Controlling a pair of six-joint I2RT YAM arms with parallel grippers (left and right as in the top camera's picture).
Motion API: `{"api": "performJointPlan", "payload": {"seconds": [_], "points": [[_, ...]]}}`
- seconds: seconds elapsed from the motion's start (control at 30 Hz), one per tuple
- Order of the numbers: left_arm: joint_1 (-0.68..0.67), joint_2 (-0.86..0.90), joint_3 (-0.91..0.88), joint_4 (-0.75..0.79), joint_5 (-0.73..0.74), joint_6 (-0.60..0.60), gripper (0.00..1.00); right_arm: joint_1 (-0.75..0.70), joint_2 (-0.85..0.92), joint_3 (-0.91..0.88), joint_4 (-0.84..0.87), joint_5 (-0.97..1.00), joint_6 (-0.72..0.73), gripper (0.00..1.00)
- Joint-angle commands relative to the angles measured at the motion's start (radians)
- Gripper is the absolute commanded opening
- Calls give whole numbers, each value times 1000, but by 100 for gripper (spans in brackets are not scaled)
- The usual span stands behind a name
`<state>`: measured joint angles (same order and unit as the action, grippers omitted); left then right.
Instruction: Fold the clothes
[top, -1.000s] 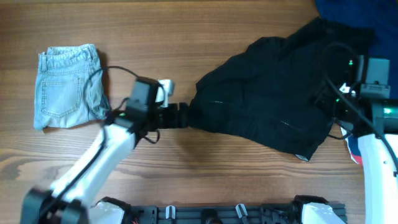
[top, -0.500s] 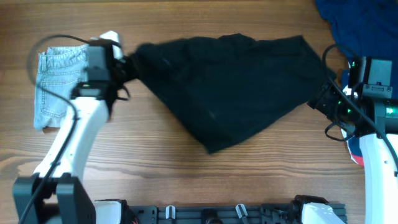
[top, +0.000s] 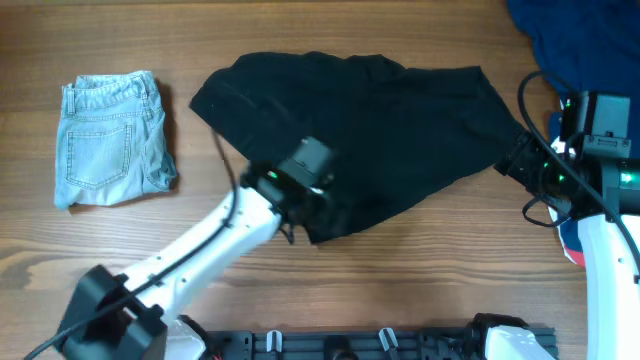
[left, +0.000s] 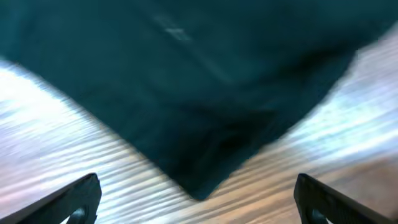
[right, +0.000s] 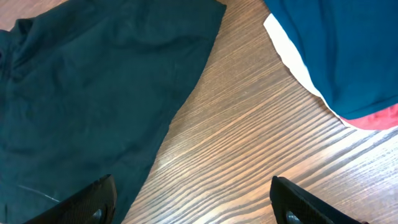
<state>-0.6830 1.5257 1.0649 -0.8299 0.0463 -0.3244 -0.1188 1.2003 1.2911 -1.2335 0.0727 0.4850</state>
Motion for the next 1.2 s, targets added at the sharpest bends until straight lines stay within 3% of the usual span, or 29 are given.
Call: {"api": "performJointPlan", "payload": {"seconds": [0.0,0.3,0.37,0.43,0.57,0.7,0.9,1.03,1.17], "points": [[-151,74,-7,50,-90,119,98,-3,0,6,2,18,-11,80],[-199,264,-8,59,-109,108,74,-3,0,6,5,18,-12,80],[-199,264,-7,76,-113,108,50,-3,0,6,6,18,-12,80],[-199,261,-7,78,-148,108,6,-3,0,6,6,18,-12,80],[-189,138,59,-45,-150,74,4,-3,0,6,9,18,-11,80],[-131,-188,100,-125,-153,74,4,-3,2,6,10,40,-13,85],[-61,-646,101,-113,-391,21,4,-3,80,-14,40,25,-17,88],[-20,-794,100,-75,-449,21,4,6,188,-64,126,-128,-211,89],[2,-778,100,-76,-449,21,4,79,287,-142,265,-288,-390,89]]}}
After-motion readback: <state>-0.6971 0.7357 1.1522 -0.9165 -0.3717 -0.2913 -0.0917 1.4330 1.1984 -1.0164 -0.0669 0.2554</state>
